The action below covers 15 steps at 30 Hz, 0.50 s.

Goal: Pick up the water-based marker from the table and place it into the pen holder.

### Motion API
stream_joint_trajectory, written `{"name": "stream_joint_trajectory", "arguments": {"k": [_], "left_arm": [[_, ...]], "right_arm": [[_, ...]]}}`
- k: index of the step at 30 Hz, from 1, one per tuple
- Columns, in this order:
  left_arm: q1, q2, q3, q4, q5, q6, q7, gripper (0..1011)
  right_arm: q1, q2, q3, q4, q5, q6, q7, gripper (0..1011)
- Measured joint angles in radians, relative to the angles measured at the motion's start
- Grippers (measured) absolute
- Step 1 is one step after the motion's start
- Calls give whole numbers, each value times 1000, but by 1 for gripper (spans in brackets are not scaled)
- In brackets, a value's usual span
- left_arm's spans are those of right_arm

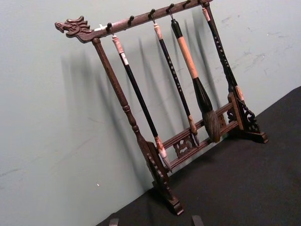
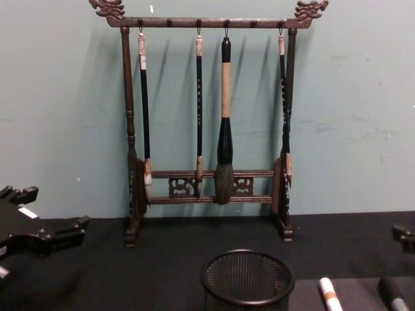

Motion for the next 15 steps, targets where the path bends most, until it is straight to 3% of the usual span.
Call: {"name": "stream_joint_trajectory", "arguments": {"k": [6,10,15], "left_arm": [[0,0,0,0,0,0,0,1001],[0,0,0,0,0,0,0,1001],[0,0,0,0,0,0,0,1001]], "right_arm": [[-1,-4,17,-38,41,127,31,1002],[-1,-19,29,-69,67,248,32,1002],[2,-35,32,-95,79,355,28,1002]]}}
